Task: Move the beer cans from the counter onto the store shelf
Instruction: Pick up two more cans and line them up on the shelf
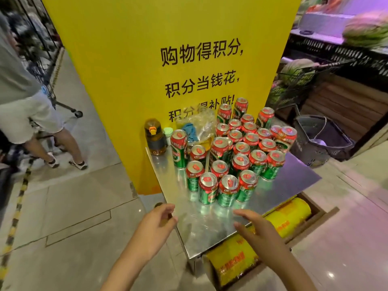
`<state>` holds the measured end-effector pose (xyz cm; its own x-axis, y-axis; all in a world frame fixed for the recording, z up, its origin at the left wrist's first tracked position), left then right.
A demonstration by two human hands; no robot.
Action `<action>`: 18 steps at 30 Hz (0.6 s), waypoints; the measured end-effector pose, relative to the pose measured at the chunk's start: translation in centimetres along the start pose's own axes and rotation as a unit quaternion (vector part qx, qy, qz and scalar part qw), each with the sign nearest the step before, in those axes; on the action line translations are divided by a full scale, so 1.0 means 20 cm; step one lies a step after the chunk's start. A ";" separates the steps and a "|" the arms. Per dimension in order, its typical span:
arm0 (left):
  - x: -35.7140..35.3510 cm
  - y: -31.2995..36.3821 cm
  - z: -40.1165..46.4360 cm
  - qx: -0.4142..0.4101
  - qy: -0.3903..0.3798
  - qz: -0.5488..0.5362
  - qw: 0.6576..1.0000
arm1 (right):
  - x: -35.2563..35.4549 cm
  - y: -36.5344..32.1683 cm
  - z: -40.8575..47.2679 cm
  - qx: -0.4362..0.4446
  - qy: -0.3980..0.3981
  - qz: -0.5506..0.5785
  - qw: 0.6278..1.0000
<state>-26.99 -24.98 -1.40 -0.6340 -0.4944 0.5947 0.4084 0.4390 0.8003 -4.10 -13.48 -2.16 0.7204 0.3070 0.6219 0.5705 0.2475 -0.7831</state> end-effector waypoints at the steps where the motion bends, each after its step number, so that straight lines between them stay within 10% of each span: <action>1: -0.01 -0.01 0.04 -0.001 0.000 0.004 1.000 | -0.01 0.00 0.06 0.001 -0.005 -0.003 1.000; 18: -0.09 0.02 1.31 -0.064 -0.078 0.062 0.993 | -0.15 -0.15 0.92 -0.124 0.150 0.007 0.981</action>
<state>-42.87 -4.23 -4.15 -0.6631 -0.3163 0.6784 0.5634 0.3858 0.7305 -15.27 1.83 -1.66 0.7906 0.0161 0.6121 0.6122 0.0026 -0.7907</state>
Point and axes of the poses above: each hand's wrist, its own z-axis towards the middle knuckle, its own x-axis out of the back of the hand, y = z × x, the point moved 5 cm from there along z, towards the middle knuckle, and after that the axes turned 14 degrees about y, right-handed, at the moved point
